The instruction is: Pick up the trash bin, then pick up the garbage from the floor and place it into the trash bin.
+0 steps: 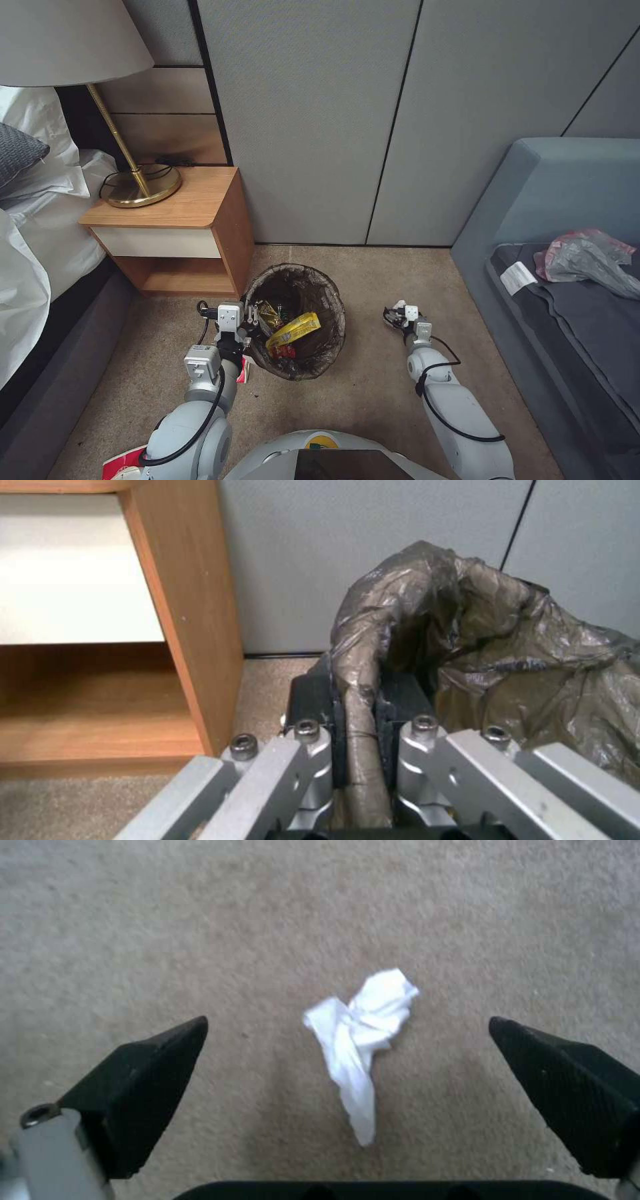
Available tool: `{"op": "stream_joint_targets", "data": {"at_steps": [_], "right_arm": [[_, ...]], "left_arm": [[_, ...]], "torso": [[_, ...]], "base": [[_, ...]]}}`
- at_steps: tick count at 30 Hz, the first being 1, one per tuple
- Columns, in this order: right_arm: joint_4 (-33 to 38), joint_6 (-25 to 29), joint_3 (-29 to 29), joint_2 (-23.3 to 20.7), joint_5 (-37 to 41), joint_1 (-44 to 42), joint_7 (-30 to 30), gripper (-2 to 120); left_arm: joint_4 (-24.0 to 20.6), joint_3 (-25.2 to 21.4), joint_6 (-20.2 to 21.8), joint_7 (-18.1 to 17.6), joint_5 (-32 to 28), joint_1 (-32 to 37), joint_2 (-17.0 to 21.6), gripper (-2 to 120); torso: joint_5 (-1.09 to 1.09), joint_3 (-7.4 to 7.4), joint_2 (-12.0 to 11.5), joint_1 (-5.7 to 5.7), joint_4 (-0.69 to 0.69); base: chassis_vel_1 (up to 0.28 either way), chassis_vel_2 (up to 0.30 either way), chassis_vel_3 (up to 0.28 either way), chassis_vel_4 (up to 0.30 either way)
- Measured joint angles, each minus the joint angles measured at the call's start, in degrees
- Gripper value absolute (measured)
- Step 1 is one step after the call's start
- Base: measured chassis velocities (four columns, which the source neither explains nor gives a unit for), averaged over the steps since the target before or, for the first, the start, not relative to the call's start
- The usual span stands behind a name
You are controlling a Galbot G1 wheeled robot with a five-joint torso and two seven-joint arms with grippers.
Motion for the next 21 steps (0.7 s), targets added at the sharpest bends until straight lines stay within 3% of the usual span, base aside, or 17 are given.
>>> {"op": "stream_joint_targets", "data": {"at_steps": [4,9,11,12,14,15,18,19,21], "right_arm": [[-1.68,0.79,0.31,0.06,-0.45,0.30,-0.28,91],[-5.03,3.53,0.67,0.25,-1.52,1.53,-1.85,70],[-5.26,3.69,0.68,0.26,-1.56,1.64,-1.96,69],[-5.86,3.91,0.69,0.28,-1.56,1.98,-2.21,61],[-6.20,4.01,0.69,0.31,-1.56,2.19,-2.31,60],[-6.53,4.08,0.70,0.35,-1.56,2.36,-2.40,52],[-6.64,4.11,0.70,0.36,-1.56,2.43,-2.43,47],[-6.94,4.18,0.70,0.41,-1.56,2.60,-2.50,37],[-7.21,4.24,0.70,0.45,-1.57,2.73,-2.55,34]], "left_arm": [[0.00,0.00,0.00,0.00,0.00,0.00,0.00,7],[0.00,0.00,0.00,0.00,0.00,0.00,0.00,7],[0.00,0.00,0.00,0.00,0.00,0.00,0.00,7],[0.00,0.00,0.00,0.00,0.00,0.00,0.00,7],[0.00,-0.01,0.00,0.00,0.00,0.00,0.00,7],[0.00,0.00,0.00,0.00,0.00,0.00,0.00,7],[0.00,0.00,0.00,0.00,0.00,0.00,0.00,7],[0.00,0.00,0.00,0.00,0.00,0.00,0.00,7],[0.00,0.00,0.00,0.00,0.00,0.00,0.00,7]], "torso": [[0.00,0.00,0.00,0.00,-0.01],[0.00,0.00,0.00,0.00,0.00],[0.00,0.00,0.00,0.00,0.00],[0.00,0.00,0.00,0.00,0.00],[0.00,0.00,0.00,0.00,0.00],[0.00,0.00,0.00,0.00,0.00],[0.00,0.00,0.00,0.00,0.00],[0.00,0.00,0.00,0.00,0.00],[0.00,0.00,0.00,0.00,0.00]], "base": [[0.000,0.000,0.000,0.000],[0.000,0.000,0.000,0.000],[0.000,0.000,0.000,0.000],[0.000,0.000,0.000,0.000],[0.000,0.000,0.000,0.000],[0.000,0.000,0.000,0.000],[0.000,0.000,0.000,0.000],[0.000,0.000,0.000,0.000],[0.000,0.000,0.000,0.000]]}}
